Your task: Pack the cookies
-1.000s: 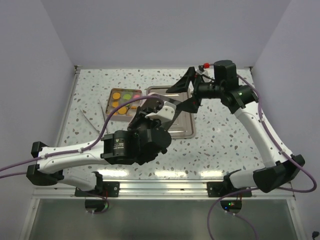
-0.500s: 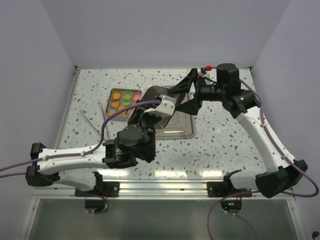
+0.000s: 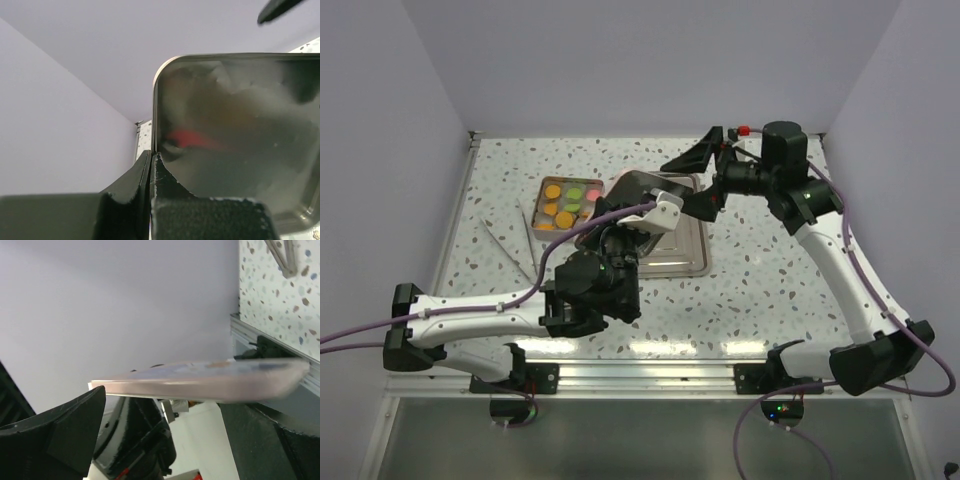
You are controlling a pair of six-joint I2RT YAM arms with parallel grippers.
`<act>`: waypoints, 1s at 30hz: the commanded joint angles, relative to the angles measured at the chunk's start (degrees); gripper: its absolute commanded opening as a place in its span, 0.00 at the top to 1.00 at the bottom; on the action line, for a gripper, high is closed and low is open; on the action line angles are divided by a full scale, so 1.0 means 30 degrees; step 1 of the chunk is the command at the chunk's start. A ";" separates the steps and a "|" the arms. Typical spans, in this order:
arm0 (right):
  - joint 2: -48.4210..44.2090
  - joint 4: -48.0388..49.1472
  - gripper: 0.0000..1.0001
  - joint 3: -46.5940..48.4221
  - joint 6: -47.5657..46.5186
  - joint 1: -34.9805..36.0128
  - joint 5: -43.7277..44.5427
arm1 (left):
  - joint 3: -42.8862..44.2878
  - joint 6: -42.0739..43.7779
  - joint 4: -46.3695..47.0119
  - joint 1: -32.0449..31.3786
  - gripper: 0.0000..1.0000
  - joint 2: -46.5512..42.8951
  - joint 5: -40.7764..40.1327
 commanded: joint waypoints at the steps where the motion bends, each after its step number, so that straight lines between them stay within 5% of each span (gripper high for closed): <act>1: -0.0428 0.2770 0.01 0.1014 0.1638 -0.0750 -0.0806 | -0.0285 0.1294 0.1638 -0.0055 1.00 -0.0714 -0.0075; 7: -0.0429 0.1867 0.02 0.0253 0.1610 -0.0868 -0.0483 | -0.0287 0.1998 0.2487 -0.0025 1.00 -0.0715 -0.0223; 11: 0.0362 -0.2437 0.02 0.0897 -0.0935 -0.0868 -0.0802 | -0.0257 0.3021 0.3447 -0.0025 1.00 -0.0627 0.0303; 19: 0.0187 -0.4755 0.02 -0.0042 -0.1349 -0.0868 -0.1450 | -0.1165 1.1252 1.1300 -0.0054 1.00 0.0252 0.2002; 30: 0.2964 -0.5490 0.02 0.3004 -0.1877 0.0302 -0.1040 | -0.0667 1.1872 1.1365 -0.0084 1.00 0.0779 0.3176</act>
